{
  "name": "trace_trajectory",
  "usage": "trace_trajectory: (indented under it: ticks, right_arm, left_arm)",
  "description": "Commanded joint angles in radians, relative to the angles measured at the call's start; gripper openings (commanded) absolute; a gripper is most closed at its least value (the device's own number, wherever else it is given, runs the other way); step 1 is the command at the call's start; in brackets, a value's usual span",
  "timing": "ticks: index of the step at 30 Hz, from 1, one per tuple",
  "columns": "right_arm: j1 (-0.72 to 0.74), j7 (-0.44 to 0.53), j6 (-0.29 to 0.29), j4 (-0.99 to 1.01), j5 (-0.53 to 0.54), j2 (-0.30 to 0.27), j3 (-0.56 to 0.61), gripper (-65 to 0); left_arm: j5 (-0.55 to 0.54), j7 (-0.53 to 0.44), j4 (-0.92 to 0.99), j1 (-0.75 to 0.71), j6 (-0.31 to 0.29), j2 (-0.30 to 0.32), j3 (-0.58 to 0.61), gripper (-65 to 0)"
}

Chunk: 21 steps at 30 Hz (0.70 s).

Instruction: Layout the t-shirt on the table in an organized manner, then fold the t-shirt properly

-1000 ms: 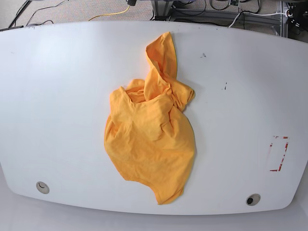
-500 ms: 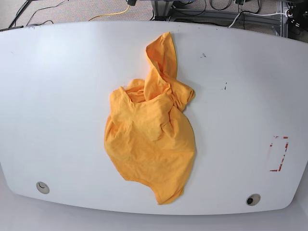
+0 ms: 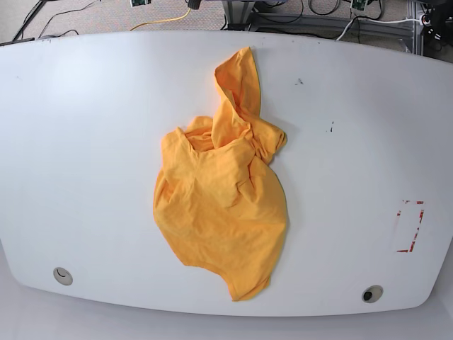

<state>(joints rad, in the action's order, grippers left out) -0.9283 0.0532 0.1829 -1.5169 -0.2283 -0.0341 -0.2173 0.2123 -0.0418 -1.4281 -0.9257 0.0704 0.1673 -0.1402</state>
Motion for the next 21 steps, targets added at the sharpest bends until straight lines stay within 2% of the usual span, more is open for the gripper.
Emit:
trace_trajectory:
  ticks: [1,10,21]
  right_arm:
    - [-0.036,0.013,-0.003,-0.048,0.003,-0.004,0.001,-63.3]
    - [-0.098,0.011,0.000,-0.160,0.013,-0.001,0.006,-63.4]
    - [-0.098,0.008,-0.004,-0.191,0.005,0.000,0.004,-63.4]
  left_arm:
    - [-0.011,-0.003,-0.056,-0.033,0.007,0.023,-0.003,-63.1]
    - [-0.070,-0.004,-0.200,-0.099,0.004,0.068,0.003,-63.3]
    - [-0.059,-0.021,-0.191,-0.086,0.003,0.064,0.009,-63.4]
